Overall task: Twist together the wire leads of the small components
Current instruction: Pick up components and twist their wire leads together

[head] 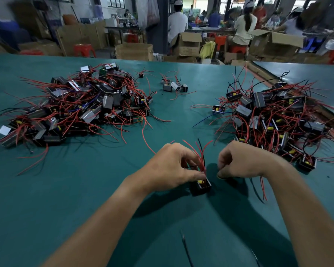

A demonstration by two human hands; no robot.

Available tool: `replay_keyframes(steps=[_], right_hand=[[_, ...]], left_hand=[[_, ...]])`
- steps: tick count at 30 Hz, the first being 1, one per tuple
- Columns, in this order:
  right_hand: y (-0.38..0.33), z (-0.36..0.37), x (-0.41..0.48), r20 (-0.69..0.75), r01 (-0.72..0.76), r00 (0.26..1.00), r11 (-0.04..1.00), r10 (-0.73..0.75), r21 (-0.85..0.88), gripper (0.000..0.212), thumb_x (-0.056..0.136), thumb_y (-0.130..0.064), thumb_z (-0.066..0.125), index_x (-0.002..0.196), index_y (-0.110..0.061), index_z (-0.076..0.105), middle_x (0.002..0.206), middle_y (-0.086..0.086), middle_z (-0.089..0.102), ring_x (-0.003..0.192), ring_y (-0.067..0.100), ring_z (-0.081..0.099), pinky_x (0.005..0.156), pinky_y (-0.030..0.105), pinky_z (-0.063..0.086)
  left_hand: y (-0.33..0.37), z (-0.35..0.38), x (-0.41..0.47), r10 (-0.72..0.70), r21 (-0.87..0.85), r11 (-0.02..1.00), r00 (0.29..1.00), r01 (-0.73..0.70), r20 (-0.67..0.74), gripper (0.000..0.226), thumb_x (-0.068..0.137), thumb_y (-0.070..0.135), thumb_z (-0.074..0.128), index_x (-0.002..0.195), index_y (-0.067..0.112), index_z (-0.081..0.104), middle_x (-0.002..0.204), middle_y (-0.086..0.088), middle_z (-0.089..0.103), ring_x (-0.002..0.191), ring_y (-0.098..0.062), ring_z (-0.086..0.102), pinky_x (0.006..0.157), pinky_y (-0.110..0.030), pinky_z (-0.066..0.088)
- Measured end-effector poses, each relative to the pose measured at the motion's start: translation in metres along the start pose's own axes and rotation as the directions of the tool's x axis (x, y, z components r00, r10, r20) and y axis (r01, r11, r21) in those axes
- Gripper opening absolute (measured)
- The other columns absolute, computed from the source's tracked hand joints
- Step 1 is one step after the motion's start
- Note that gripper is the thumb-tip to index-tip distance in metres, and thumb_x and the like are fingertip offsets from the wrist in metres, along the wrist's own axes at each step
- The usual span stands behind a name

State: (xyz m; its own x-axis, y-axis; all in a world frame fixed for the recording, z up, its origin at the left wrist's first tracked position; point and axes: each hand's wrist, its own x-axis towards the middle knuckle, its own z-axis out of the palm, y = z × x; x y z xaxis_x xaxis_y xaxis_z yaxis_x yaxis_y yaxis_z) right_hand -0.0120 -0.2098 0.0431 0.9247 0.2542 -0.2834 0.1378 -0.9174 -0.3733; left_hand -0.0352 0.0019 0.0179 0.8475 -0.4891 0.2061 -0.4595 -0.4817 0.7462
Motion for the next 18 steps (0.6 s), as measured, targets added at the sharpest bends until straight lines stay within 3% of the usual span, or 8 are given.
replay_keyframes(steps=[5, 9, 13, 15, 18], right_hand=[[-0.0011, -0.0002, -0.0029, 0.052, 0.011, 0.999, 0.999, -0.008, -0.047, 0.017, 0.084, -0.025, 0.075, 0.071, -0.017, 0.070, 0.066, -0.005, 0.067, 0.058, 0.008, 0.057, 0.056, 0.021, 0.045], [-0.0003, 0.0010, -0.0014, 0.066, 0.009, 0.998, 0.997, -0.004, -0.076, 0.020, 0.089, -0.024, 0.069, 0.071, -0.017, 0.067, 0.069, -0.004, 0.065, 0.062, 0.010, 0.057, 0.058, 0.024, 0.046], [0.0000, 0.0008, 0.0012, 0.031, 0.070, 0.997, 0.996, -0.068, -0.059, 0.021, 0.091, -0.024, 0.065, 0.071, -0.018, 0.064, 0.069, -0.004, 0.065, 0.063, 0.010, 0.057, 0.059, 0.025, 0.047], [-0.0014, 0.0009, 0.0022, -0.056, 0.143, 0.988, 0.990, -0.142, 0.019, 0.022, 0.091, -0.021, 0.065, 0.070, -0.019, 0.062, 0.064, -0.006, 0.063, 0.057, 0.006, 0.055, 0.057, 0.023, 0.043], [-0.0064, 0.0019, 0.0016, -0.154, 0.246, 0.966, 0.922, -0.208, 0.298, 0.018, 0.089, -0.008, 0.066, 0.072, -0.013, 0.063, 0.054, -0.004, 0.061, 0.046, 0.006, 0.052, 0.049, 0.020, 0.042]], left_hand=[[-0.0011, 0.0050, 0.0011, 0.029, 0.067, 0.997, 0.998, -0.026, -0.047, 0.018, 0.076, 0.032, 0.080, 0.073, 0.016, 0.075, 0.067, 0.009, 0.068, 0.061, -0.006, 0.058, 0.057, -0.019, 0.042], [-0.0032, 0.0082, 0.0020, 0.033, 0.097, 0.995, 0.988, -0.019, -0.148, 0.022, 0.078, 0.030, 0.071, 0.065, 0.013, 0.066, 0.063, 0.002, 0.063, 0.058, -0.013, 0.055, 0.057, -0.030, 0.046], [-0.0053, 0.0097, 0.0029, -0.044, 0.009, 0.999, 0.952, 0.050, -0.303, 0.019, 0.073, 0.029, 0.065, 0.067, 0.011, 0.060, 0.059, -0.005, 0.057, 0.059, -0.025, 0.053, 0.055, -0.032, 0.045], [-0.0070, 0.0074, 0.0033, -0.062, -0.028, 0.998, 0.950, 0.056, -0.307, 0.011, 0.074, 0.026, 0.069, 0.073, 0.017, 0.062, 0.060, 0.001, 0.062, 0.058, -0.019, 0.057, 0.056, -0.028, 0.047], [-0.0092, 0.0057, 0.0046, -0.088, -0.122, 0.991, 0.958, 0.056, -0.274, 0.009, 0.080, 0.020, 0.072, 0.086, 0.025, 0.069, 0.065, 0.009, 0.066, 0.058, -0.010, 0.057, 0.060, -0.023, 0.047]])
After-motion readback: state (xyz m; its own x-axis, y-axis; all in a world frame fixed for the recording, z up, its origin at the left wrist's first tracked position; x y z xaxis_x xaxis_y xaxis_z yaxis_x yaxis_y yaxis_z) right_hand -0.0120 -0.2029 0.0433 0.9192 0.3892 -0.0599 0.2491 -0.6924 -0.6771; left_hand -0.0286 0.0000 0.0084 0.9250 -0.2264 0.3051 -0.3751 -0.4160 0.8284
